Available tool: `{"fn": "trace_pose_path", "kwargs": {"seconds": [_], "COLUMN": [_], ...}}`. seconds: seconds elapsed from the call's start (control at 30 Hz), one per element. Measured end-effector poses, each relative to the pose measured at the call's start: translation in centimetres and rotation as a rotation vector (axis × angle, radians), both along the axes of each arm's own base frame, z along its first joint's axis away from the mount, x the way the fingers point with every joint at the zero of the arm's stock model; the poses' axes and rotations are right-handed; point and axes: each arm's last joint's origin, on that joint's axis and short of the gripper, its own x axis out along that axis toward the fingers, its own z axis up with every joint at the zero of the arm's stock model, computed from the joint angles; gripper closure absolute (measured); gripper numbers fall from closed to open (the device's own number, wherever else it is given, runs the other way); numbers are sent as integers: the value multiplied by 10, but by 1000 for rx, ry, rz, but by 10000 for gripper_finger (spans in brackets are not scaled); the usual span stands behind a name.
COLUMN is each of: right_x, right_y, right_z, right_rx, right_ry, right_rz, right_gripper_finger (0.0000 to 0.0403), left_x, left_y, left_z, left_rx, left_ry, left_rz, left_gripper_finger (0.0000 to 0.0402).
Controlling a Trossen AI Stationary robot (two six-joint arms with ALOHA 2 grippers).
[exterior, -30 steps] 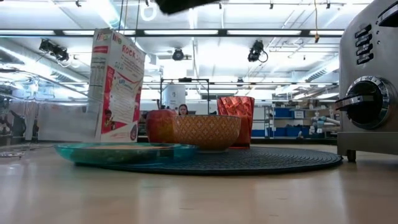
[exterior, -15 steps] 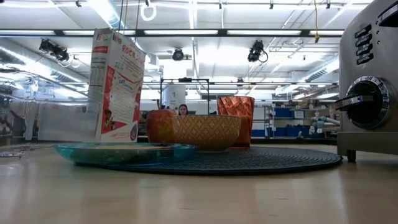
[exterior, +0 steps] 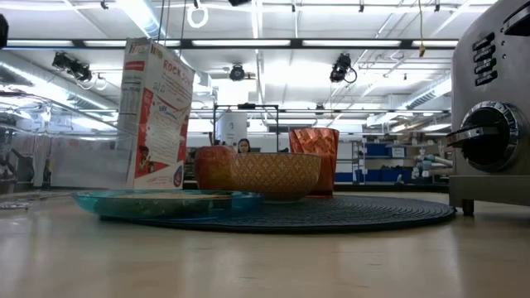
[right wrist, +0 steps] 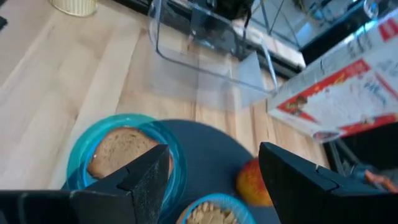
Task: Arrange a breakfast setting
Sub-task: Put the gold spoon on the blue tablemat right beside the blue bowl
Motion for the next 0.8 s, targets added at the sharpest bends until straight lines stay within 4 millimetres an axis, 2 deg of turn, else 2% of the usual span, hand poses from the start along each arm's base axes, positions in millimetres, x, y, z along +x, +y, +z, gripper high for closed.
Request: {"fn": "trace_pose_path", "kwargs": {"seconds": [0.17, 0.43, 0.8], "right_x": [-1, 4, 8], "right_y": [-4, -19, -30], "right_z": [-3, -3, -4], "right_rx": [32, 42, 56], "right_ry": [14, 21, 36], "right_rz": [-49, -91, -88], "right_gripper_finger": [150, 153, 154], "left_x": [-5, 1, 10], "left_y": [4, -2, -14], "left_z": [-19, -34, -38], "left_rx": [55, 32, -63], "left_ry": [-55, -108, -56], "left_rz": [-74, -129, -37], "left_gripper_finger": [260, 260, 260]}}
